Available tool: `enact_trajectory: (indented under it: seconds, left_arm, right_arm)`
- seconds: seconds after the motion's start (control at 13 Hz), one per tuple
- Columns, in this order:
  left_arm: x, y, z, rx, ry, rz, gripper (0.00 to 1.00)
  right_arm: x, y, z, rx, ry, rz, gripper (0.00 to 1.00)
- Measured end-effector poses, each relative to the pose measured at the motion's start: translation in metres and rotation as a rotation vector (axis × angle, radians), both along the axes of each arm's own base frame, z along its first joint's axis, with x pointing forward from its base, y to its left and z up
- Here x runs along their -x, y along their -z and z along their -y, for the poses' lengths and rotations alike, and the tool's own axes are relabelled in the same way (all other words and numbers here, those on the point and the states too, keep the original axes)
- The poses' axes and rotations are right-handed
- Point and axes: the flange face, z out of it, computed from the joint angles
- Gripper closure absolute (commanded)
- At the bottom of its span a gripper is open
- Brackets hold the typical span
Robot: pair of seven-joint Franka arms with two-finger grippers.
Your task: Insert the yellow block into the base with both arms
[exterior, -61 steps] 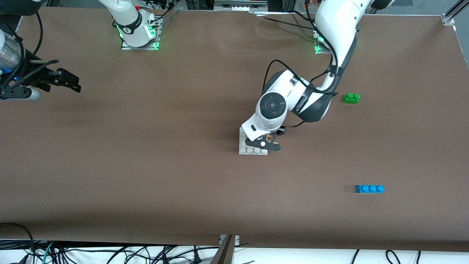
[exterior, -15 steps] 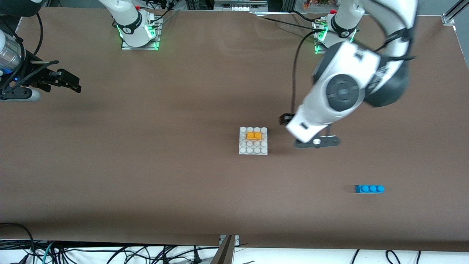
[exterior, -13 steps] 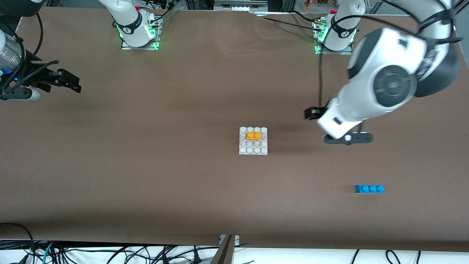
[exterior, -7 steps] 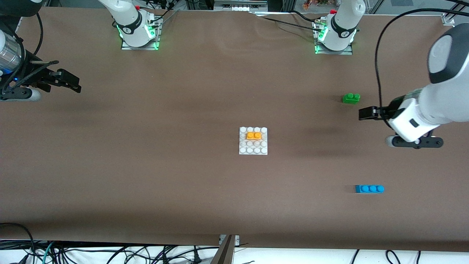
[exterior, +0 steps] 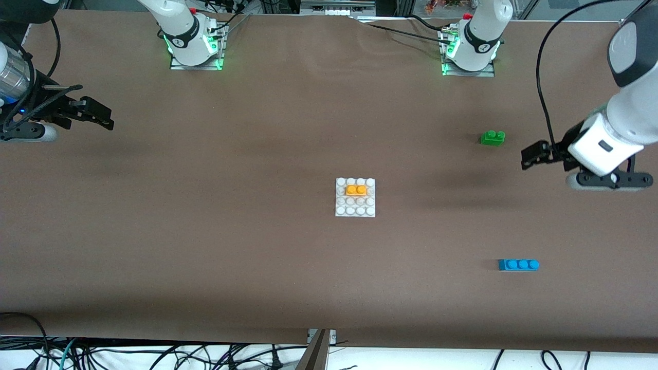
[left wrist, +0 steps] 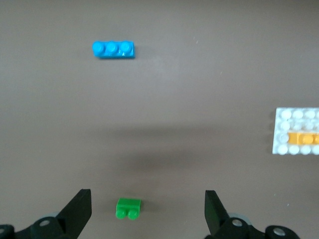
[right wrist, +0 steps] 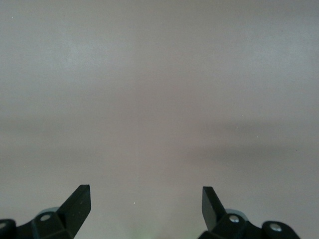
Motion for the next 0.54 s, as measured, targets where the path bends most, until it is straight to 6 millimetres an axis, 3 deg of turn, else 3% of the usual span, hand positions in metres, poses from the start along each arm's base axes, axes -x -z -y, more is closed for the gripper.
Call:
enact_trajectory:
  seconds: [0.23, 0.54]
  left_arm:
    - [0.023, -0.01, 0.003, -0.069, 0.031, 0.027, 0.0]
    - [0.025, -0.011, 0.005, -0.044, 0.026, 0.02, 0.0]
  right_arm:
    - [0.0, 0.0, 0.0, 0.0, 0.0, 0.0, 0.01]
    - [0.0, 0.0, 0.0, 0.0, 0.0, 0.0, 0.01]
